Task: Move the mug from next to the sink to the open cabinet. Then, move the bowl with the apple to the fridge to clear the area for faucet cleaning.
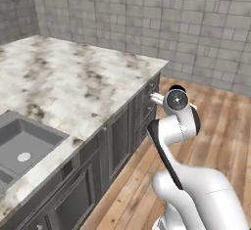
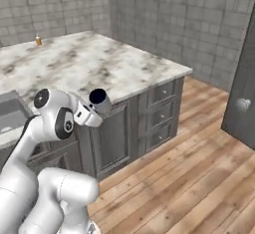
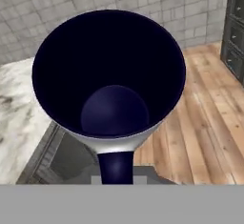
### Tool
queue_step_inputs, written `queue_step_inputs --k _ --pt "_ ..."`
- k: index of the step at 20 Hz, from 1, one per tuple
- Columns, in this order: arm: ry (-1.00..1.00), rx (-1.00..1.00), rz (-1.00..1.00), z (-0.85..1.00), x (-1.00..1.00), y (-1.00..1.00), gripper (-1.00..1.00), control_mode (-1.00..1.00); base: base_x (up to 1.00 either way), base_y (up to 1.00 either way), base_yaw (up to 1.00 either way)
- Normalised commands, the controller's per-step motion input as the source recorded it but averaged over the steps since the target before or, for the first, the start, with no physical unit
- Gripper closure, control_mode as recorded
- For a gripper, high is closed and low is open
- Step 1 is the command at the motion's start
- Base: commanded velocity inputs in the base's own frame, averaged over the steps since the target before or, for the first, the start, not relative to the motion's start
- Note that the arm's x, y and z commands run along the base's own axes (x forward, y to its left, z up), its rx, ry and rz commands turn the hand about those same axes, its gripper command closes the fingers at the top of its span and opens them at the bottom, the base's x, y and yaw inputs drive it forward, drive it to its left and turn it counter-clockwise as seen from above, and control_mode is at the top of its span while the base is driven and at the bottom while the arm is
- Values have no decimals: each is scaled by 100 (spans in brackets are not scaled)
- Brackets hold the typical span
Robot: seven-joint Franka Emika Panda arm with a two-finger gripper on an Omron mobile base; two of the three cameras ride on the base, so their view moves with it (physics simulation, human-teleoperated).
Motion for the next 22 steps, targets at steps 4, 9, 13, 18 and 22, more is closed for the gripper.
queue_step_inputs --k 4,9,13,18,22 --pt "0 0 0 0 0 0 100 100 -72 0 -81" --pt "0 0 0 0 0 0 100 100 -52 0 -83" --pt "0 0 0 0 0 0 100 100 -11 50 -64" --pt "0 0 0 0 0 0 100 100 92 68 -33" --pt "0 0 0 0 0 0 100 100 100 72 -21"
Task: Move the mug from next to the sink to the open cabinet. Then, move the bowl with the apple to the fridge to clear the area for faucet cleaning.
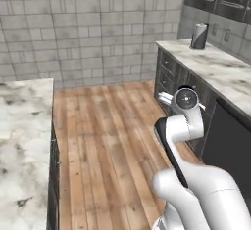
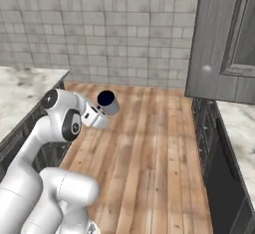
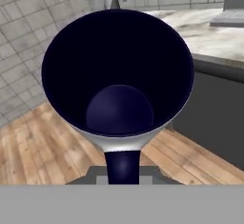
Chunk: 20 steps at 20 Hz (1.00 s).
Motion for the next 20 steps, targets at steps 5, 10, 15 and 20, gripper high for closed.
queue_step_inputs --k 5,10,15,20 --pt "0 0 0 0 0 0 100 100 100 13 -26" --pt "0 0 0 0 0 0 100 100 100 0 -38" --pt "0 0 0 0 0 0 100 100 94 0 -64" --pt "0 0 0 0 0 0 100 100 60 -5 -70"
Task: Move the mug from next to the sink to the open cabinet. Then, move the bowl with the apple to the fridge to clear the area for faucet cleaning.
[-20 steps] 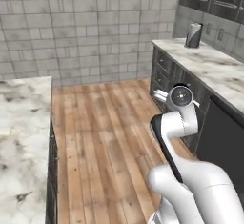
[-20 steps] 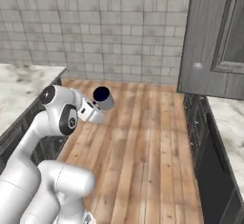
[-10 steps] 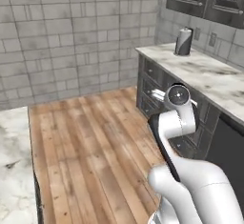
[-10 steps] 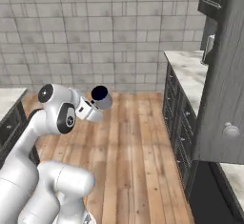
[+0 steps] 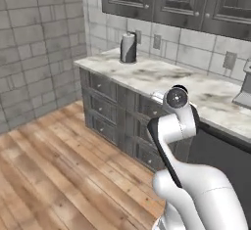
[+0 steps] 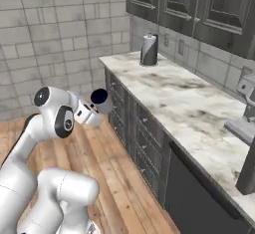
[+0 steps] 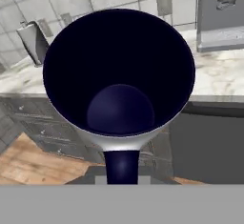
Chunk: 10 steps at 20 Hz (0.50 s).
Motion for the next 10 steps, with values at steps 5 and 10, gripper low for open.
queue_step_inputs --k 5,10 --pt "0 0 0 0 0 0 100 100 24 -21 -71" --pt "0 0 0 0 0 0 100 100 0 -32 -68"
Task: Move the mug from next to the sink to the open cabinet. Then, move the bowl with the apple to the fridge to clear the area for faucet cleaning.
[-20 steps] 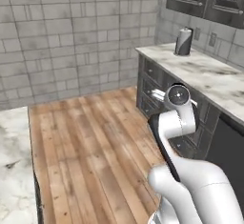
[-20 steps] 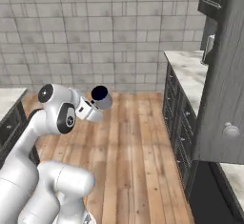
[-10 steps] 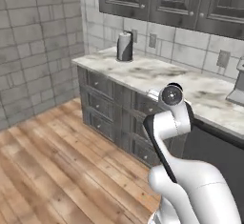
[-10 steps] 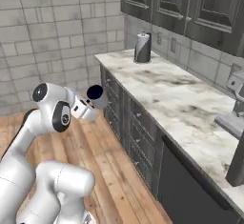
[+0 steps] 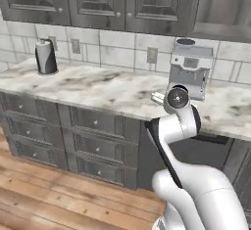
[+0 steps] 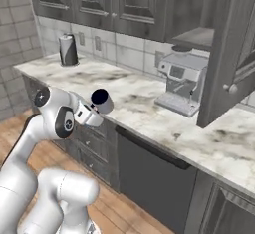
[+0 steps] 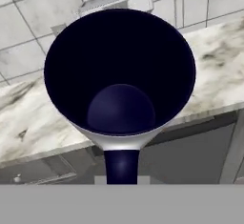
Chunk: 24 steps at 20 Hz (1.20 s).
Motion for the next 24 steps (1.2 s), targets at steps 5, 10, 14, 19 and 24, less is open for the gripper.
queue_step_inputs --k 5,10,14,19,24 --pt "0 0 0 0 0 0 100 100 0 -21 -62" --pt "0 0 0 0 0 0 100 100 24 -4 -30" --pt "0 0 0 0 0 0 100 100 49 0 -16" --pt "0 0 0 0 0 0 100 100 78 0 -16" --pt "0 0 0 0 0 0 100 100 90 0 -22"
